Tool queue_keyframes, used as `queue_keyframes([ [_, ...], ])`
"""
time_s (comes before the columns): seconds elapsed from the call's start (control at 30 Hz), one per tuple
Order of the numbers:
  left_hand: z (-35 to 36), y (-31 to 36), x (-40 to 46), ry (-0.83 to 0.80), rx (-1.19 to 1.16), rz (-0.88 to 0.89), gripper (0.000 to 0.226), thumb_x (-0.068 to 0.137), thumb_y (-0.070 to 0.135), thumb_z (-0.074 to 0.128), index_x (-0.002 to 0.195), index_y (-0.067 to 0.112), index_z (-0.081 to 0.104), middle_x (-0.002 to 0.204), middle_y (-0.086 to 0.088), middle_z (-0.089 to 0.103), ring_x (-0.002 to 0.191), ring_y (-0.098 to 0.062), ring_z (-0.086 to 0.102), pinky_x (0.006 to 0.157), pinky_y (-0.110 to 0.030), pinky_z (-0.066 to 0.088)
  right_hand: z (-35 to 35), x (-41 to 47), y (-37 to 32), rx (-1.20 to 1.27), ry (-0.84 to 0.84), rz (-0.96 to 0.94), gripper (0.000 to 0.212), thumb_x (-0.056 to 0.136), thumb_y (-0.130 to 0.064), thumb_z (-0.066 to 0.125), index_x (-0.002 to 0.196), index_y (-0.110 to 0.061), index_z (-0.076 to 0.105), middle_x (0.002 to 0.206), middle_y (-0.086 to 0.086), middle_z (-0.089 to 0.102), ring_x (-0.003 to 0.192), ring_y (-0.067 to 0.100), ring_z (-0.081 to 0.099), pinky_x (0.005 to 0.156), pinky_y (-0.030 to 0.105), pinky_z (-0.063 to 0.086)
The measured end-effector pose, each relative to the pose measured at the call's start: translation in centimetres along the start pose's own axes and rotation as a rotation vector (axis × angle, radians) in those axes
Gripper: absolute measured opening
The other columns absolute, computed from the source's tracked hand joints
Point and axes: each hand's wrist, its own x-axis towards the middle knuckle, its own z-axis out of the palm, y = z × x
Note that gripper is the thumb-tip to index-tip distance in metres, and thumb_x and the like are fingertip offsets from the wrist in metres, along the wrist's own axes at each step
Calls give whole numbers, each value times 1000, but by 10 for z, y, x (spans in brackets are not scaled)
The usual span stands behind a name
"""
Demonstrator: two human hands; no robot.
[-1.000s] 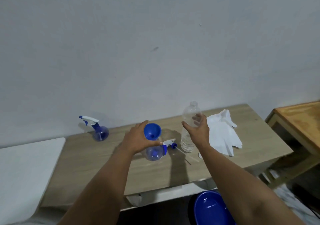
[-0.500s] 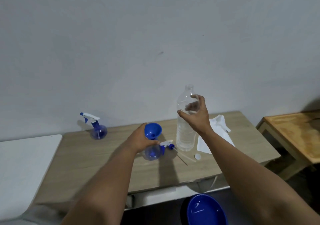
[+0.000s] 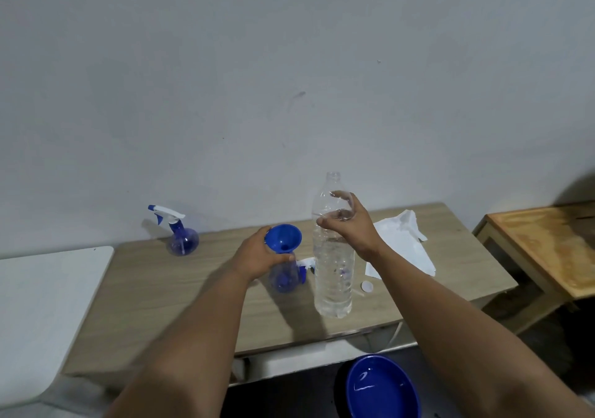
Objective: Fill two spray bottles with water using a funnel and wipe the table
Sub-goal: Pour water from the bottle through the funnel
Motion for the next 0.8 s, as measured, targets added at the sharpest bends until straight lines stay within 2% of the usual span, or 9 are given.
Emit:
queue_keyframes([
  [0.13,-1,-2,-1,12,-35,10,65,63,33,94,117,39,59,107,21,65,96,0,59,79,-17,44,5,-3,-1,-101,-95,54,59,77,-22,91,123,-39,60,109,23,70,85,17,74,69,36,61],
  [0.27,-1,-7,1,45,-13,31,70,59,35,94,121,37,60,111,18,66,104,-10,63,92,-30,51,8,0,-2,-315,-225,71,56,72,-22,89,117,-37,59,95,13,68,71,18,69,65,37,61],
  [0.37,-2,-7,1,56,2,37,71,61,34,94,124,32,61,109,18,64,104,-10,63,95,-32,52,8,-1,-3,-471,-305,90,54,72,-22,87,116,-33,57,86,7,68,64,16,60,58,30,58],
  [0.43,-2,-9,2,51,-2,42,69,59,37,93,121,36,62,109,20,66,105,-9,64,95,-33,53,5,0,-3,-554,-340,106,54,72,-22,86,116,-30,56,81,6,68,58,15,58,58,31,57],
  [0.6,-1,-9,1,51,-27,44,66,60,36,93,118,40,62,105,22,69,99,-2,65,88,-27,54,2,4,-10,-709,-408,175,62,61,-35,86,115,-32,55,84,10,72,63,24,63,59,43,62],
  [0.7,0,-8,2,17,-60,48,66,59,34,94,117,35,65,106,19,71,97,-2,66,81,-22,51,2,6,-17,-803,-438,201,65,60,-36,85,116,-31,54,81,2,65,63,23,63,53,33,59],
  [0.8,2,-8,7,-3,-87,31,69,56,36,95,118,35,65,107,16,72,98,-4,68,85,-25,55,1,10,-23,-887,-460,208,64,65,-36,86,119,-30,53,88,2,63,65,21,63,52,30,58],
])
